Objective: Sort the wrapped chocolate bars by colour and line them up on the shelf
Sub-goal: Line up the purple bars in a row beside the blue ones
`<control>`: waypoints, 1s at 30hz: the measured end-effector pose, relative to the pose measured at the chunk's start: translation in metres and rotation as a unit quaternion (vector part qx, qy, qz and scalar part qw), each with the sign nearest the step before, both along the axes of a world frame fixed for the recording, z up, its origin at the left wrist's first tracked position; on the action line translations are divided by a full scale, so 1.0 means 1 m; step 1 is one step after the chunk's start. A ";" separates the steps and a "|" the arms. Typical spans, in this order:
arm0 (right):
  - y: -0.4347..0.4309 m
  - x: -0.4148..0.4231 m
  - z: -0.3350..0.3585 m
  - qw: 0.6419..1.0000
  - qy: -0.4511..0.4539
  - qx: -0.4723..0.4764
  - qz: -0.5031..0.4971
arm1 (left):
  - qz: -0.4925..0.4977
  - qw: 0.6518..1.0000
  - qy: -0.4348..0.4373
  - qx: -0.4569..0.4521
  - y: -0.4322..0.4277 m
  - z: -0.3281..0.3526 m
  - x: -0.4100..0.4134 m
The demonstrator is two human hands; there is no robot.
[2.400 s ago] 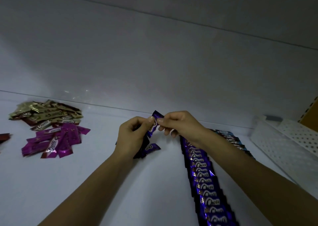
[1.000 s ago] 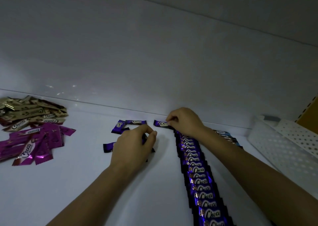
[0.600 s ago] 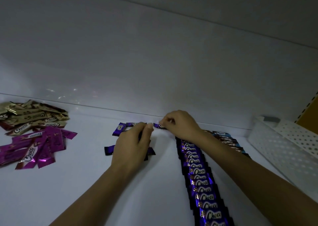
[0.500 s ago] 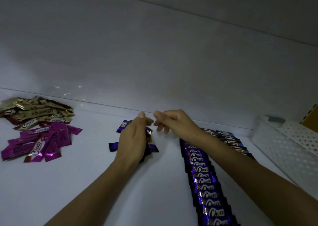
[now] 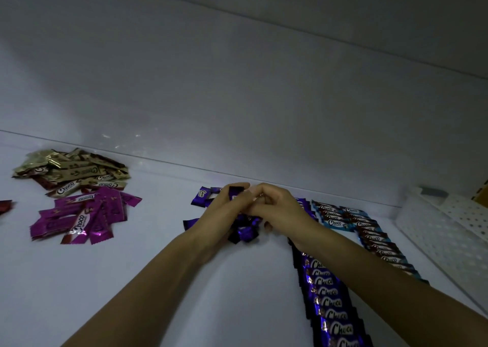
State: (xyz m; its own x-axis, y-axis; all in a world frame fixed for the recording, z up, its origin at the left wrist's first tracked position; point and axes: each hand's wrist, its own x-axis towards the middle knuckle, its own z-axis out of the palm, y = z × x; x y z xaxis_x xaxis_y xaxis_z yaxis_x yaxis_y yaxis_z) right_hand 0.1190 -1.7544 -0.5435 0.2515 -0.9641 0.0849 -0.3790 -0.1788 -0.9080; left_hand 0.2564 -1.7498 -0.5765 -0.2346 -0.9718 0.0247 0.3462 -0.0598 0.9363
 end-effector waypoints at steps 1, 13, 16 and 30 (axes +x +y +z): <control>0.000 -0.001 0.000 1.000 -0.006 0.006 -0.015 | -0.032 0.999 0.011 -0.006 0.000 -0.002 0.001; -0.002 -0.007 0.002 0.999 0.037 0.009 0.004 | 0.010 0.972 -0.192 -0.136 -0.006 -0.016 -0.002; -0.005 -0.004 0.003 1.000 0.005 0.017 -0.011 | 0.032 0.953 -0.247 -0.171 -0.003 -0.014 -0.002; -0.041 -0.046 0.024 0.986 0.010 -0.050 -0.160 | 0.117 0.919 -0.321 -0.195 -0.002 -0.017 -0.002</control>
